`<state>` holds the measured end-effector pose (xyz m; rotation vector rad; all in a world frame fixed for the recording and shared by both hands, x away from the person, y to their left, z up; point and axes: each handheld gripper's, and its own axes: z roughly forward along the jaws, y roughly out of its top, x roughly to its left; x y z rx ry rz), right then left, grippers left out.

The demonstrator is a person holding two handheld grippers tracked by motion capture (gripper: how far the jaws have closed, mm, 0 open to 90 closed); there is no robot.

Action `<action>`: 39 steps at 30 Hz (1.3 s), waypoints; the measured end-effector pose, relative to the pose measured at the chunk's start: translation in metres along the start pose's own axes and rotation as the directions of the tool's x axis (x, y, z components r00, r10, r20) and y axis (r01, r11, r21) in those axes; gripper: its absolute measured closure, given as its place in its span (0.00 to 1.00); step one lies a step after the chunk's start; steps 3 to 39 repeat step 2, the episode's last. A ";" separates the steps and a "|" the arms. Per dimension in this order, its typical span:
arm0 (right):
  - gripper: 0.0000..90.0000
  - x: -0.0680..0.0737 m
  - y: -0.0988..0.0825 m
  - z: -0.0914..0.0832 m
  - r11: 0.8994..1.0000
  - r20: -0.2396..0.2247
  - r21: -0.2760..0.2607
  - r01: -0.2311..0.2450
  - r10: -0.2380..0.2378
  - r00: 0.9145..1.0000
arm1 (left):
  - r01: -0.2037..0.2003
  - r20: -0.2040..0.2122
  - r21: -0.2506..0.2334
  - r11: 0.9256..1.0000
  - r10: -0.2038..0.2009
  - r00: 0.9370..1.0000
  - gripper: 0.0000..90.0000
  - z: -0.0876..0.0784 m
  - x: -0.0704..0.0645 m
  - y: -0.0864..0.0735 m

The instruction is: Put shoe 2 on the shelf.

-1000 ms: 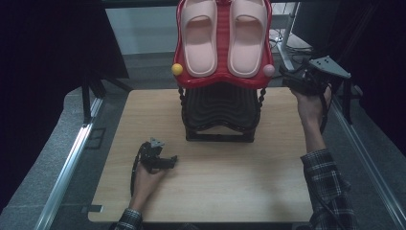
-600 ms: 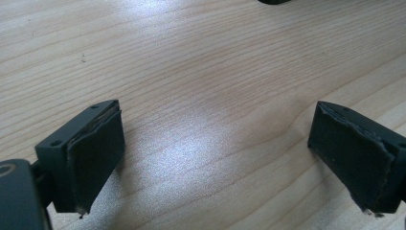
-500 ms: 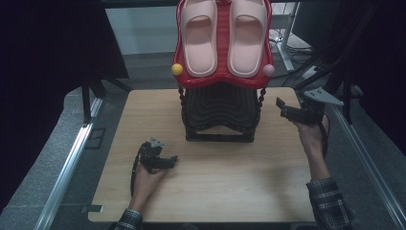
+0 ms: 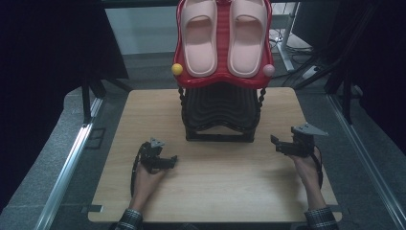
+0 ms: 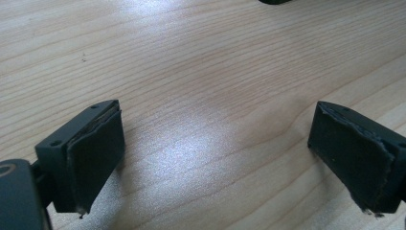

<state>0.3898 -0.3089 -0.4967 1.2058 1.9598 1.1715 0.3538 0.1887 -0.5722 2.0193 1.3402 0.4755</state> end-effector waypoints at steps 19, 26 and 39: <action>0.07 -0.001 -0.004 0.003 0.999 -0.007 0.033 0.012 -0.012 1.000 | 0.001 -0.001 0.000 1.000 -0.001 1.000 0.05 0.000 0.000 0.000; 0.07 -0.001 -0.004 0.003 0.999 -0.007 0.033 0.012 -0.012 1.000 | 0.001 -0.001 0.000 1.000 -0.001 1.000 0.05 0.000 0.000 0.000; 0.07 -0.001 -0.004 0.003 0.999 -0.007 0.033 0.012 -0.012 1.000 | 0.001 -0.001 0.000 1.000 -0.001 1.000 0.05 0.000 0.000 0.000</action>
